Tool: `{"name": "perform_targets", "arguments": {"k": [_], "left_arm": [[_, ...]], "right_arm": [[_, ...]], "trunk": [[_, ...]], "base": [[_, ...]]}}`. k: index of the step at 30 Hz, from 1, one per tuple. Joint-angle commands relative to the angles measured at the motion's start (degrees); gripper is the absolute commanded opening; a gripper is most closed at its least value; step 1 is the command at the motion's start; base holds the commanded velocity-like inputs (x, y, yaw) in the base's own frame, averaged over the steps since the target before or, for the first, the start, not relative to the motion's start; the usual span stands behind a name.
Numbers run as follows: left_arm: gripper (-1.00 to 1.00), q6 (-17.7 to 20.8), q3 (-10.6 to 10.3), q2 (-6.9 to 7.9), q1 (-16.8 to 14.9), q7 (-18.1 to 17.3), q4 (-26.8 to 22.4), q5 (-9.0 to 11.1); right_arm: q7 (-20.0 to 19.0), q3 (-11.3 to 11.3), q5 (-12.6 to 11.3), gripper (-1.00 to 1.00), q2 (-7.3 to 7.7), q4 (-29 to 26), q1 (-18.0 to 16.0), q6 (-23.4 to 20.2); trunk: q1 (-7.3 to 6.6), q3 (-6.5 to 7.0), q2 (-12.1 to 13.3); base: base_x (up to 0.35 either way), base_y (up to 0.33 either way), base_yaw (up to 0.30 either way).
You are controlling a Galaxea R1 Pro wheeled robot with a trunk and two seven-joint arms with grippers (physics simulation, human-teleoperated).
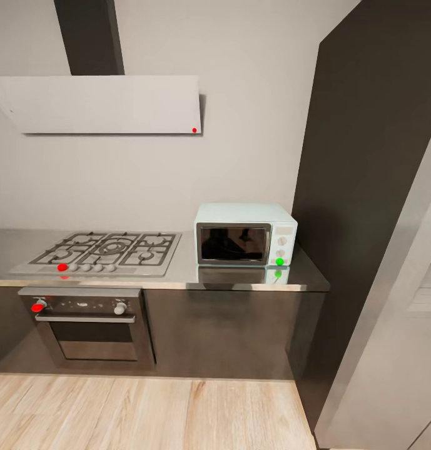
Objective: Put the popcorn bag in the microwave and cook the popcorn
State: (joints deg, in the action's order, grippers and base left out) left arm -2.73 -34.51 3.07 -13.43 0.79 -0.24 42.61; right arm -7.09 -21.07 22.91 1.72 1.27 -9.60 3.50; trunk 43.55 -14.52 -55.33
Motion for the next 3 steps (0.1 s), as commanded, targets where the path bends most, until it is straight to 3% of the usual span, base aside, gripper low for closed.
{"name": "perform_targets", "arguments": {"k": [1, 3], "left_arm": [[1.0, -0.1, -0.5, 0.0, 0.0, 0.1, 0.0, 0.4], [1.0, -0.1, -0.6, -0.04, 0.0, 0.1, 0.0, 0.4]], "right_arm": [[-0.1, -0.5, 0.5, -1.0, 0.02, 0.1, 0.0, 0.3], [-0.1, -0.5, 0.5, -1.0, -0.03, 0.1, 0.0, 0.3]], "trunk": [[0.0, -0.07, 0.0], [0.0, -0.07, 0.0]], "base": [[0.0, 0.0, 0.0], [0.0, 0.0, 0.0]]}}
